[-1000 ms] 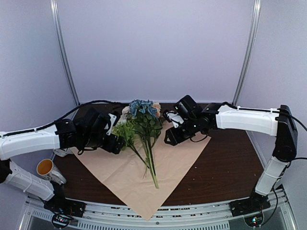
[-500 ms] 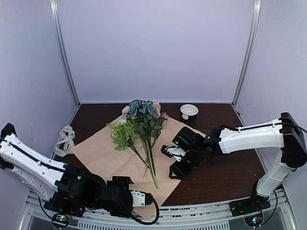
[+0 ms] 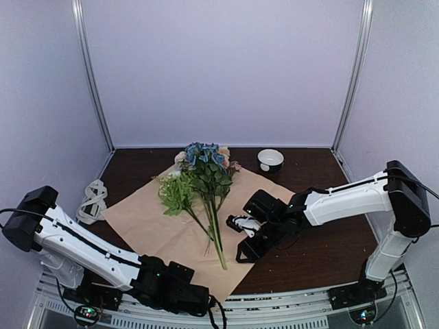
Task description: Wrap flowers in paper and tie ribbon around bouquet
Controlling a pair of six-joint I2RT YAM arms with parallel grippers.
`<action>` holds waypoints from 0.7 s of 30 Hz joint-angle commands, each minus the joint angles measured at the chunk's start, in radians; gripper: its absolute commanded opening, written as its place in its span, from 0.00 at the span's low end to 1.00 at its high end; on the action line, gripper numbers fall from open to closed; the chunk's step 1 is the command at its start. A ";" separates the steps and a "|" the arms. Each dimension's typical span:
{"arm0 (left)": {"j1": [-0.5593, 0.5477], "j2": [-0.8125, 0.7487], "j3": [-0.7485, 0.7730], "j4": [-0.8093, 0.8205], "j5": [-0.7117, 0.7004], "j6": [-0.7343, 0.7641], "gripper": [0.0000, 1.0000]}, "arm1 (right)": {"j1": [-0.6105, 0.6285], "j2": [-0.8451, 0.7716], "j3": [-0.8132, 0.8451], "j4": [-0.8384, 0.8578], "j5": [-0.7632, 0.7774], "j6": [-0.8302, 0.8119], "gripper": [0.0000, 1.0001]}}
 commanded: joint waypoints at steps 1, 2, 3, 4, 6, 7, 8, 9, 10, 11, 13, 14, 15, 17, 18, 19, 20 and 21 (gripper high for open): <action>0.054 0.046 -0.008 0.026 -0.048 0.013 0.83 | 0.006 0.014 -0.009 0.055 -0.025 0.009 0.48; 0.062 0.044 -0.009 0.046 -0.058 0.015 0.76 | 0.005 0.018 -0.005 0.056 -0.028 0.007 0.48; 0.066 0.042 -0.013 0.069 -0.079 0.019 0.66 | 0.005 0.022 -0.001 0.055 -0.031 0.005 0.48; 0.069 0.038 -0.015 0.090 -0.106 0.027 0.55 | 0.005 0.027 0.006 0.053 -0.036 0.002 0.47; 0.079 0.027 -0.018 0.125 -0.137 0.047 0.45 | 0.005 0.040 0.023 0.045 -0.050 -0.006 0.47; 0.086 0.015 -0.022 0.151 -0.139 0.060 0.41 | 0.007 0.044 0.031 0.045 -0.059 -0.009 0.46; 0.092 0.007 -0.028 0.169 -0.135 0.070 0.40 | 0.005 0.049 0.040 0.043 -0.065 -0.014 0.46; 0.098 -0.002 -0.033 0.185 -0.122 0.079 0.39 | 0.006 0.054 0.048 0.038 -0.068 -0.019 0.46; 0.102 -0.008 -0.039 0.199 -0.109 0.085 0.38 | 0.006 0.057 0.055 0.032 -0.069 -0.023 0.46; 0.106 -0.011 -0.046 0.209 -0.098 0.087 0.38 | 0.005 0.060 0.061 0.023 -0.069 -0.027 0.46; 0.113 -0.017 -0.056 0.223 -0.091 0.082 0.29 | 0.005 0.057 0.071 0.008 -0.070 -0.037 0.46; 0.116 -0.021 -0.058 0.225 -0.085 0.073 0.26 | 0.005 0.050 0.074 0.000 -0.073 -0.045 0.46; 0.118 -0.029 -0.060 0.228 -0.076 0.065 0.22 | 0.005 0.037 0.076 -0.007 -0.077 -0.054 0.46; 0.121 -0.058 -0.065 0.247 -0.041 0.054 0.15 | 0.003 0.000 0.080 -0.024 -0.080 -0.083 0.46; 0.121 -0.077 -0.073 0.265 -0.018 0.054 0.13 | 0.003 -0.024 0.080 -0.032 -0.080 -0.100 0.46; 0.122 -0.097 -0.085 0.288 0.012 0.061 0.11 | -0.001 -0.048 0.079 -0.038 -0.077 -0.119 0.47; 0.123 -0.117 -0.101 0.310 0.038 0.075 0.06 | -0.003 -0.074 0.074 -0.040 -0.076 -0.139 0.48; 0.126 -0.131 -0.109 0.333 0.058 0.081 0.00 | -0.003 -0.096 0.068 -0.037 -0.077 -0.159 0.48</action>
